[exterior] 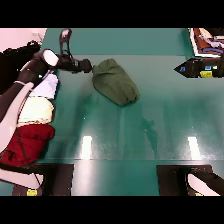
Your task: Fold the shirts.
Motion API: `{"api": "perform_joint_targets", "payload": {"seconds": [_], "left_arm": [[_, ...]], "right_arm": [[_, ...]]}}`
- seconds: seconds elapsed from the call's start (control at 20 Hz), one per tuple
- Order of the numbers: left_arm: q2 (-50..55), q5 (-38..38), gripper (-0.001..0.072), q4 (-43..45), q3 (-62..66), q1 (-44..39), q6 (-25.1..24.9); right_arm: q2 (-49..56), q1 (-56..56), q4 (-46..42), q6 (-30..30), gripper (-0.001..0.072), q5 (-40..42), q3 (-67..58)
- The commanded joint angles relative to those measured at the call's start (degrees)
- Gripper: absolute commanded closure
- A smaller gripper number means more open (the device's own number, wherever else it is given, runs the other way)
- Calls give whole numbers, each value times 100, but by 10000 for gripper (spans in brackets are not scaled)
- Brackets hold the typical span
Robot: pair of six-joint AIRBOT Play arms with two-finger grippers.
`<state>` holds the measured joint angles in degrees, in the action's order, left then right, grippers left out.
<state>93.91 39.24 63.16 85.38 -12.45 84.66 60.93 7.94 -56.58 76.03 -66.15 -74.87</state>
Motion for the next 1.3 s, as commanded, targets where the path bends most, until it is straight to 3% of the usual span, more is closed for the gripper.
{"api": "perform_joint_targets", "payload": {"seconds": [0.0, 0.3, 0.5, 0.55, 0.6, 0.85, 0.9, 0.95, 1.0, 1.1, 1.25], "left_arm": [[837, -684, 204, -560, 9, 90, -326], [1287, -1121, 207, -1172, 105, 46, -857], [1287, -1163, 237, -1272, 310, 35, -866], [1287, -1080, 494, -1272, 417, 35, -866], [1287, -942, 671, -1261, 562, 35, -872], [1237, 785, 684, -925, 1847, 35, -968], [1095, 1019, 684, -785, 2068, 35, -968], [909, 1143, 684, -706, 2192, 35, -968], [662, 1178, 684, -621, 2223, 35, -968], [234, 1362, 683, -474, 2223, 35, -970], [-76, 1864, 683, -350, 2223, 35, -970]], "right_arm": [[0, 7, 0, 0, 692, -4, 0], [7, 4, -7, 0, 692, 4, 4], [13, 4, -11, 0, 692, -2, 4], [11, 4, -11, 0, 692, -4, 4], [11, 4, -9, 0, 691, -9, 4], [17, 4, -63, 0, 687, -533, 7], [15, 4, -57, 2, 592, -638, 61], [4, 4, -48, 2, 369, -629, 197], [24, 7, 2, 0, 197, -566, 407], [199, 9, 146, 0, 183, -426, 887], [920, 9, 1073, -229, 184, -20, 1460]]}}
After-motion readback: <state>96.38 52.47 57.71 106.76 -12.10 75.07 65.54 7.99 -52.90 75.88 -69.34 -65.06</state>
